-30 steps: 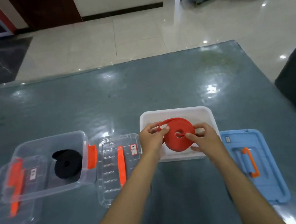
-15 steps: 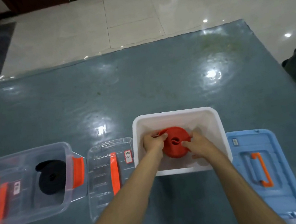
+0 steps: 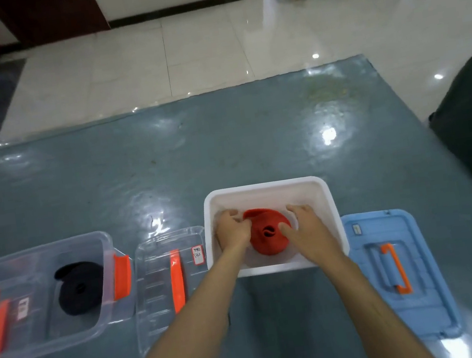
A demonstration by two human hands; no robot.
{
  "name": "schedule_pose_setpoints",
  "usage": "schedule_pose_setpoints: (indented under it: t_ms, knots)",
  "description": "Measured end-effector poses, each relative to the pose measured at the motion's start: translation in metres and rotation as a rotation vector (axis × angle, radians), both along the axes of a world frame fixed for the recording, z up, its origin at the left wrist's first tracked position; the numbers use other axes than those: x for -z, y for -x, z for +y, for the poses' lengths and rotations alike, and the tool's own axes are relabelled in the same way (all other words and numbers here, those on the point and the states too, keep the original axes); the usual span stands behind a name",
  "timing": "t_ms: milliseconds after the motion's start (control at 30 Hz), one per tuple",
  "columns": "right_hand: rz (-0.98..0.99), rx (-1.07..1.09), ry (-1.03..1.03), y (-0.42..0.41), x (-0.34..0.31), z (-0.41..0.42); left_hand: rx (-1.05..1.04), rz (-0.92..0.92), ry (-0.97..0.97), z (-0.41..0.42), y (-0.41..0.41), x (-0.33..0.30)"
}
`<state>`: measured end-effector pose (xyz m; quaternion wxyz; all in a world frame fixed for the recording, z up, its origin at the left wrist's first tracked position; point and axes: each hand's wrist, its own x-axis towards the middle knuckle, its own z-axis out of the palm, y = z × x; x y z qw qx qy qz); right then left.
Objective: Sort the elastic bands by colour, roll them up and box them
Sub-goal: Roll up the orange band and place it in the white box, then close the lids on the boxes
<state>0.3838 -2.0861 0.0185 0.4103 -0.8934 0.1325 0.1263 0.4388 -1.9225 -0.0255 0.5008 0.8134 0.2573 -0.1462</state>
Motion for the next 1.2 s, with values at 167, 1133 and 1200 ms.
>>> schedule_pose_setpoints:
  t_ms: [167,1133,1200]
  knots:
    - [-0.425,0.033,-0.052,0.06,-0.02,-0.027,0.457,-0.313,-0.217,0.021,0.063,-0.054]
    - [-0.251,0.646,0.149,0.131,0.007,-0.16,0.655,-0.47,-0.599,0.066,0.191,-0.028]
    - [-0.321,0.581,0.142,0.118,-0.009,-0.15,0.628,-0.501,-0.498,0.073,0.19,-0.029]
